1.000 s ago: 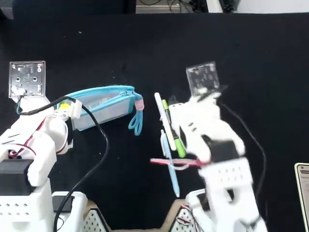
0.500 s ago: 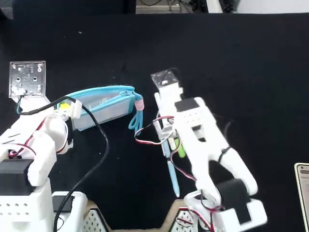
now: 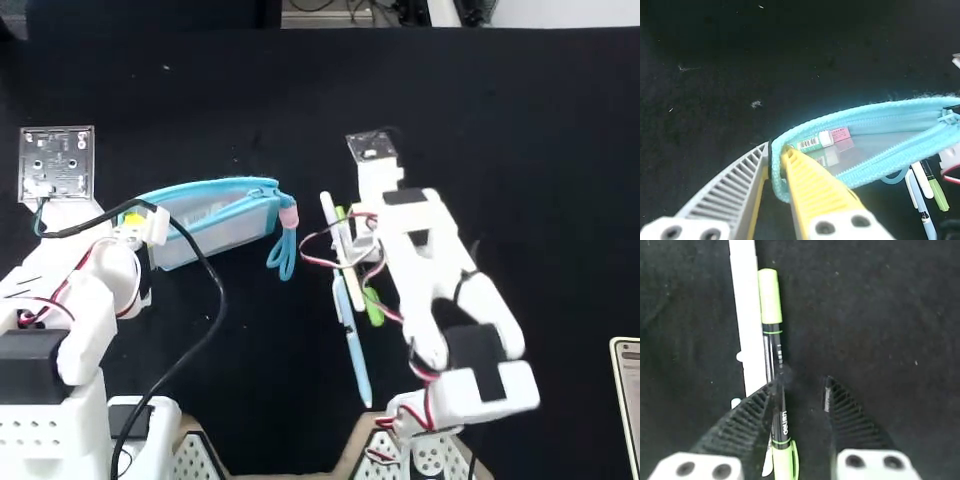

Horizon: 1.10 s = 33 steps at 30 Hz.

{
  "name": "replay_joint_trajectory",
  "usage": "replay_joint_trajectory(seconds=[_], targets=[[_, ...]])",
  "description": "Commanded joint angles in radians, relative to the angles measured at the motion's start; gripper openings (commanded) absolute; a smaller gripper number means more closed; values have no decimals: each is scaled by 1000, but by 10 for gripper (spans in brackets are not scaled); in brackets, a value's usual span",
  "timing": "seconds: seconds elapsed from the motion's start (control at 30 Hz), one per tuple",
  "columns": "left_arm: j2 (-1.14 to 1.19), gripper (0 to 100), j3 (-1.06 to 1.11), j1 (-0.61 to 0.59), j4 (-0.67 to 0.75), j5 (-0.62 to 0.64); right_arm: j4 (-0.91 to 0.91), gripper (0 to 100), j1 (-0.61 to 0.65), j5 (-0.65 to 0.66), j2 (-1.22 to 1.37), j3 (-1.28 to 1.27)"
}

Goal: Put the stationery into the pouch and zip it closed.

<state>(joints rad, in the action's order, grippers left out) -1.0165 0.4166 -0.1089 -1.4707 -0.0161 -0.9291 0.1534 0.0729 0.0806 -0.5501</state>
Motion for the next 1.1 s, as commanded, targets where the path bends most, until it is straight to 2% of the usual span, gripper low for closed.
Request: replay_joint_trajectory(seconds=[0.0, 0.17, 0.3, 0.53, 0.8, 1.07], targets=[[6, 30, 47, 2, -5, -12, -63, 127, -18, 17, 59, 108], [6, 30, 47, 2, -5, -12, -173, 127, -51, 15, 76, 216], [6, 30, 47, 2, -5, -12, -192, 127, -52, 15, 45, 209], [6, 30, 47, 2, -5, -12, -107, 127, 23, 21, -44, 104], [6, 30, 47, 2, -5, -12, -11, 127, 29, 25, 31, 64], [6, 30, 47, 2, -5, -12, -8, 127, 26, 25, 67, 90]])
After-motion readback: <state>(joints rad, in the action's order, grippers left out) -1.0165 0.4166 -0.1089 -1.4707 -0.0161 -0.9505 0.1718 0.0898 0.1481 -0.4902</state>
